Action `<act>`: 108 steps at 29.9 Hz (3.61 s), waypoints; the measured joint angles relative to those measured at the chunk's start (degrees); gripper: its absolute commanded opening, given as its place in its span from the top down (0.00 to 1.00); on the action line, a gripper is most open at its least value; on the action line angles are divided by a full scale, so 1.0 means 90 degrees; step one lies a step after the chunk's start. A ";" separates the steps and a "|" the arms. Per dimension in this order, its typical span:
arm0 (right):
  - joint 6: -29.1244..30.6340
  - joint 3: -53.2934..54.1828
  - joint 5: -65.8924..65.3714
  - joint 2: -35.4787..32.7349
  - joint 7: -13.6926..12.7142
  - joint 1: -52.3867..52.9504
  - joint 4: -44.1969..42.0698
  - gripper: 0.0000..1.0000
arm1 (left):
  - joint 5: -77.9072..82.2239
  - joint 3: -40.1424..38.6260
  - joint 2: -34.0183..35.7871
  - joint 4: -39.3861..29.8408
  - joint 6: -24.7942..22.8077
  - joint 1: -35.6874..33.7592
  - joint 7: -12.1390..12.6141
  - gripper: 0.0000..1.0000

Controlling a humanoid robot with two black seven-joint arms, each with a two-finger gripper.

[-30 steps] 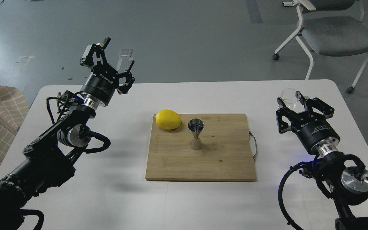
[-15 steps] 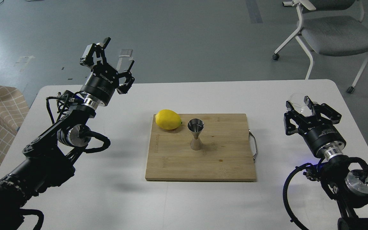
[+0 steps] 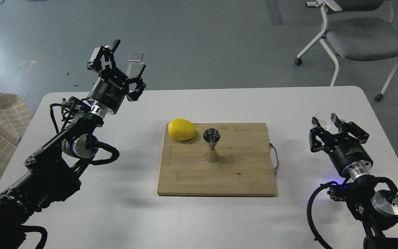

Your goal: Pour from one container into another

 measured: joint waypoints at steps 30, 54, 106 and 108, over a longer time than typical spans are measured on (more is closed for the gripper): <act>0.0771 0.0099 0.0235 0.0000 -0.0028 0.0276 -0.1395 0.43 | 0.0001 0.0000 -0.0011 0.0000 -0.0010 -0.0039 0.0000 0.02; 0.0675 0.0098 0.0324 0.0000 -0.0023 0.0305 -0.1494 0.38 | 0.0002 0.0000 -0.0010 0.0000 -0.0010 -0.0030 0.0000 0.02; 0.0800 0.0072 -0.1731 -0.0622 -0.0008 0.0250 0.0527 0.00 | 0.0002 0.0000 0.0003 -0.0011 -0.0164 -0.0212 0.0000 0.02; 0.0805 0.0057 -0.2002 -0.0747 -0.0026 0.0360 0.0533 0.00 | 0.0001 0.0000 0.0013 -0.0011 -0.0189 -0.0222 0.0000 0.02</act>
